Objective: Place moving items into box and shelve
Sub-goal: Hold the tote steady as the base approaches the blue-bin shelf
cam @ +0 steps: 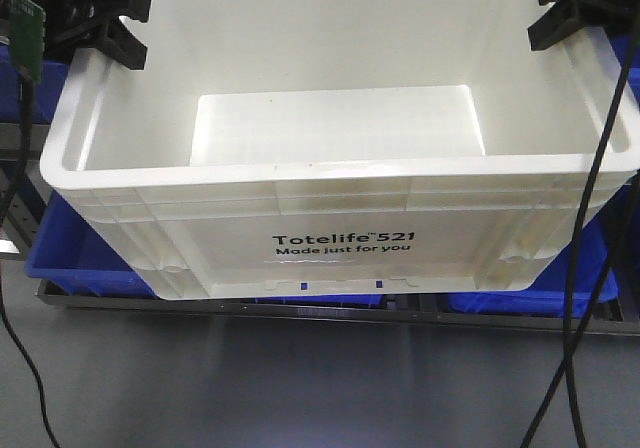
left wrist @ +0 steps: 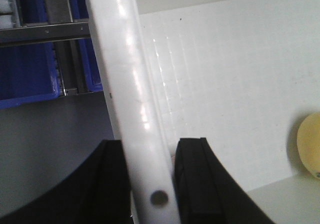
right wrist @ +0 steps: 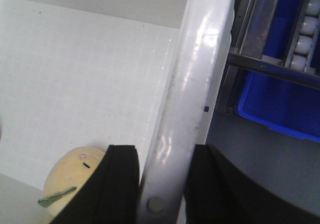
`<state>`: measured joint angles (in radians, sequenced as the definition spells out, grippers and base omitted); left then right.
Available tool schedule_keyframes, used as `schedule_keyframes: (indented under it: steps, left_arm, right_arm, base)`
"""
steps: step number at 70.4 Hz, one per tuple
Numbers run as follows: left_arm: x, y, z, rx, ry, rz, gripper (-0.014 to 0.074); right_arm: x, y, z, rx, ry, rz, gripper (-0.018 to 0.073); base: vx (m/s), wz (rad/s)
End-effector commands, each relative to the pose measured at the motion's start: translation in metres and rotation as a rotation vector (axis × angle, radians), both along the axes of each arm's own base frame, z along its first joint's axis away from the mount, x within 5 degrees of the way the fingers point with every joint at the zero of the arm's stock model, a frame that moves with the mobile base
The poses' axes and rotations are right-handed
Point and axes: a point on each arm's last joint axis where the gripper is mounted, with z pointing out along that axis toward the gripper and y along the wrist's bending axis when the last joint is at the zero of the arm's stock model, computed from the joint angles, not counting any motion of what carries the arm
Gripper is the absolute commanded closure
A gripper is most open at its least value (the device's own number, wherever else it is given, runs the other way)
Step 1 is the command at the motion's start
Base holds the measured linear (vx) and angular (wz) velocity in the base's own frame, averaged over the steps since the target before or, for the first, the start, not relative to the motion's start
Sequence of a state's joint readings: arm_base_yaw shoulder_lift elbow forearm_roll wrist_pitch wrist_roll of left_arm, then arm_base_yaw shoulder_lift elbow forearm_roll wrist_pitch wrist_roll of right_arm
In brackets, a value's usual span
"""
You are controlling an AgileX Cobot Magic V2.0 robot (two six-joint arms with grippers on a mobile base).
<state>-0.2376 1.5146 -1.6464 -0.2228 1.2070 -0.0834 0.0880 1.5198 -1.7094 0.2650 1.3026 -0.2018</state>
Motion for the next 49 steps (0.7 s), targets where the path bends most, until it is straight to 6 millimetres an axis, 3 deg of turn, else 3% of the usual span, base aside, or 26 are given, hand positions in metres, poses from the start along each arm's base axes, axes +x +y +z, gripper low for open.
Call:
schedule_keyframes:
  steps: [1,29,49]
  left_arm:
    - [-0.012,-0.0076,0.0389,-0.146,-0.186,-0.022,0.0613]
    - [-0.012,-0.0076,0.0389,-0.146,-0.186,-0.022,0.0613]
    - [-0.012,-0.0076,0.0389,-0.146,-0.186,-0.022,0.0613]
  right_arm:
    - [-0.0176,0.01,0.0295,0.101,-0.108,0.065,0.0571]
    - [-0.0176,0.01,0.0295,0.101,-0.108,0.065,0.0571]
    - [-0.0176,0.01,0.0295,0.101,-0.108,0.065,0.0571]
  base:
    - [0.14,0.26]
    - [0.17,0.22]
    - [0.19,0.0]
